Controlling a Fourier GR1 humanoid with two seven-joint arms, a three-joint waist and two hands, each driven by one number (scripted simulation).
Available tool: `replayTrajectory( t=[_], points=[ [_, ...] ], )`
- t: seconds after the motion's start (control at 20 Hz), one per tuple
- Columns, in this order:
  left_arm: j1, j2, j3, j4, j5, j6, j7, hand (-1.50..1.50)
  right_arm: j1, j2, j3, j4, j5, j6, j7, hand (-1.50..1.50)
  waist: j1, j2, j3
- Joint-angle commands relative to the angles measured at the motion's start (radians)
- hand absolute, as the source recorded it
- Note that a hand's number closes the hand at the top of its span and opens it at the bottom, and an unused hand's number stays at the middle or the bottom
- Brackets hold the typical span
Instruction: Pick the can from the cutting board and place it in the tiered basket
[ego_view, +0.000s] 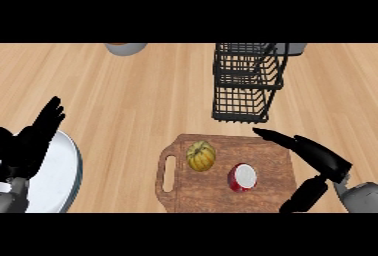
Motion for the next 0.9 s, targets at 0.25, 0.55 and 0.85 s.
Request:
replayTrajectory(
  t=[0.25, 0.55, 0.85],
  points=[
    [0.087, -0.040, -0.023, 0.077, -0.019, -0.007, 0.023, 0.00, -0.190, 0.042, 0.020, -0.022, -0.104, 0.130, 0.298, -1.50, -0.011, 0.008, -0.015],
    [0.116, -0.014, 0.007, 0.035, -0.005, -0.025, 0.049, 0.00, -0.217, 0.015, 0.053, -0.020, -0.137, 0.220, 0.429, -1.50, -0.009, 0.004, -0.014],
    [0.159, -0.046, 0.011, 0.087, -0.028, -0.040, -0.033, 0.00, -0.214, -0.006, 0.050, -0.060, -0.112, 0.210, 0.522, -1.50, -0.021, 0.004, -0.015]
  ],
)
